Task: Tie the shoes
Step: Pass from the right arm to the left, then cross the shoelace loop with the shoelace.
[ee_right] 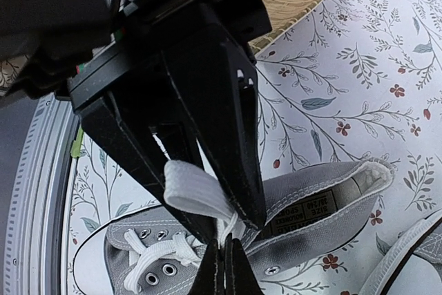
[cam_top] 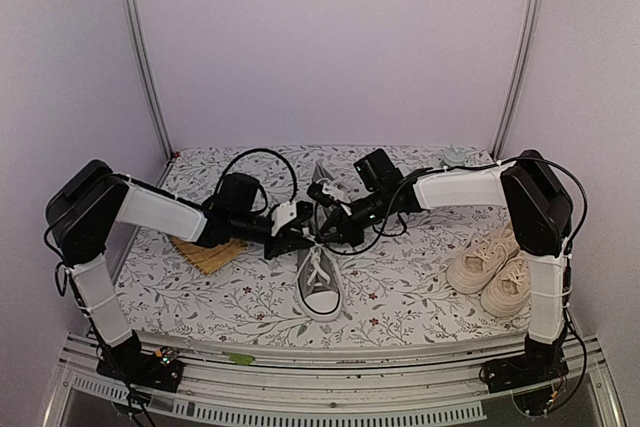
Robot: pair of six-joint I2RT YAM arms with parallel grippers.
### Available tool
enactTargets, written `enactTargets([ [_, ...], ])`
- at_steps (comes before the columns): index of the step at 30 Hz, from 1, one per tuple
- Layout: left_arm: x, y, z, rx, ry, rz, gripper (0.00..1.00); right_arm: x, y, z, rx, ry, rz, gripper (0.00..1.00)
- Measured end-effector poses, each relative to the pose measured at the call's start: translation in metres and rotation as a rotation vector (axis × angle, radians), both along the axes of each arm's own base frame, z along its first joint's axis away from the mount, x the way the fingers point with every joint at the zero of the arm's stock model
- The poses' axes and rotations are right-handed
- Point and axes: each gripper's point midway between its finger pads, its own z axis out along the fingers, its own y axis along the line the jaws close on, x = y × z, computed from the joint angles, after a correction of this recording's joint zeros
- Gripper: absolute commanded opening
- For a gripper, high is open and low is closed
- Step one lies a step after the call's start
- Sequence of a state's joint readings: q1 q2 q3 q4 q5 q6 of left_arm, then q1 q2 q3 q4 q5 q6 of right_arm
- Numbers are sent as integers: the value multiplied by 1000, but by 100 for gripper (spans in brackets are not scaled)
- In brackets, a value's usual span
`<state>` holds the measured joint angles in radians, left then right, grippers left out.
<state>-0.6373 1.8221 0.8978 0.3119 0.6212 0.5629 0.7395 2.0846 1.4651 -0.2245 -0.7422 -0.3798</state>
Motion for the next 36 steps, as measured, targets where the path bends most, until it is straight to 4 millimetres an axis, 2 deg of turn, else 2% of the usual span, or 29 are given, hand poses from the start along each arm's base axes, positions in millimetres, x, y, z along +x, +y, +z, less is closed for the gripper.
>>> enactTargets([
  [4,1,-1,3,-22,3,15,14,0,0,0,1,1,1,1],
  [7,1,-1,2,-24,11,23,1,-1,0,1,3,3,4,2],
  [8,1,-1,2,-25,11,26,0,-1,0,1,5,4,6,4],
  [12,4,-1,1,-12,-4,48,0,-2,1,5,4,11,13,24],
  [14,6,-1,-2,4,-27,68,0,0,-1,11,6,13,25,27],
  [18,-1,2,-11,30,-72,91,0,8,-9,25,38,28,31,22],
  [22,-2,5,-12,36,-106,113,0,32,-22,35,65,47,-26,14],
  [25,2,6,-8,28,-135,135,0,51,-21,38,84,61,-66,13],
  [27,6,6,-5,23,-154,151,0,57,-17,33,89,80,-76,13],
  [32,10,5,0,12,-181,168,0,41,-5,6,62,153,-37,11],
  [36,9,6,-2,12,-182,171,0,24,6,-4,53,200,26,11],
])
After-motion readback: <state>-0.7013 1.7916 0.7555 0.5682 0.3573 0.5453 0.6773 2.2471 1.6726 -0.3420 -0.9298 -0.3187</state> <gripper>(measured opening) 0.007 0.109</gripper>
